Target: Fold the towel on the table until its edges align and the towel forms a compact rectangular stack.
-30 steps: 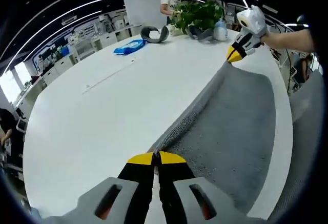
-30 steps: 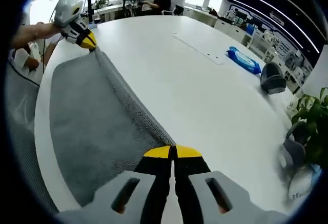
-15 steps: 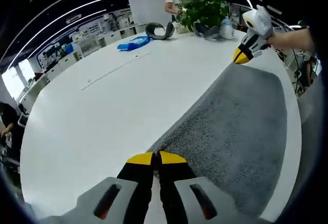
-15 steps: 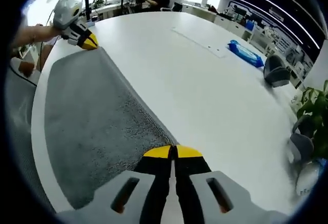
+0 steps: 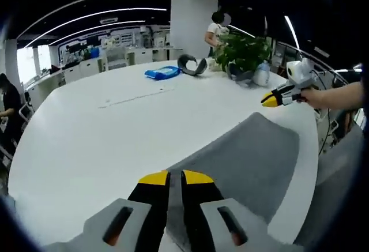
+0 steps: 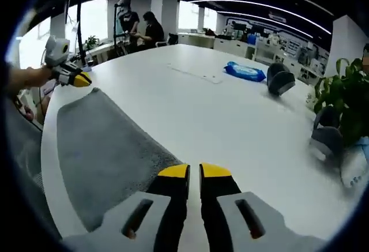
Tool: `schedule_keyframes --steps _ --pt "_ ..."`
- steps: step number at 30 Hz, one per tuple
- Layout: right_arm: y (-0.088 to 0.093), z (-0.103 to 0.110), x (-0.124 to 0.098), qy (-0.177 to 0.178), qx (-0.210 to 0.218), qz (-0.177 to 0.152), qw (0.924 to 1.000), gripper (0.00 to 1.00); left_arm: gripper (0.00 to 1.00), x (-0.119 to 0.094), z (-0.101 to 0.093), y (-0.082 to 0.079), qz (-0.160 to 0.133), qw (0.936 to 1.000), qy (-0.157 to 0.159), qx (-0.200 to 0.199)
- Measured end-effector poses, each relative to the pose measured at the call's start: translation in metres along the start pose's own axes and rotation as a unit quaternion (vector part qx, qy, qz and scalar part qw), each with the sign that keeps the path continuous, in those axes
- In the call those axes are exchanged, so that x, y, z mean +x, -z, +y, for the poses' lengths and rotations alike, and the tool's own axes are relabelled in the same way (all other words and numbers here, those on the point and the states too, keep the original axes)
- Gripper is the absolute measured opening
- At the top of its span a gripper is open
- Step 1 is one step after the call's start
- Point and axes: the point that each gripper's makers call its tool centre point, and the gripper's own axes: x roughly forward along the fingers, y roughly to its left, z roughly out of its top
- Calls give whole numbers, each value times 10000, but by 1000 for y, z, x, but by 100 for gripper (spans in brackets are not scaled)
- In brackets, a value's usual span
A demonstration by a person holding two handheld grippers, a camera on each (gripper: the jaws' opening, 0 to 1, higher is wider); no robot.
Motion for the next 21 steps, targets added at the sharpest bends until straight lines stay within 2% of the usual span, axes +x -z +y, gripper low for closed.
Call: schedule_keyframes --steps 4,6,7,10,13,16,19,21 --pt "-8 21 8 -255 -303 51 9992 5 1 8 -45 -3 66 9983 497 285" --pt "-15 34 13 -436 -640 105 9969 3 1 13 -76 -6 85 9955 849 404" --pt "-18 38 16 -495 -794 117 9955 1 1 16 -94 -6 122 9934 995 558" --pt "-32 59 26 -748 -1275 140 9889 0 1 24 -126 -1 235 9870 1197 1047" --pt "-42 72 33 -816 -1801 113 9802 0 1 30 -147 2 263 9860 1243 1078" --pt "-44 89 40 -1099 -2100 217 9713 0 1 31 -173 3 227 9838 1515 926" --pt "-43 104 50 -1357 -2340 363 9620 0 1 35 -188 11 351 9793 1628 1148" --pt "-43 112 55 -1466 -2398 401 9589 0 1 37 -193 18 435 9762 1667 1316"
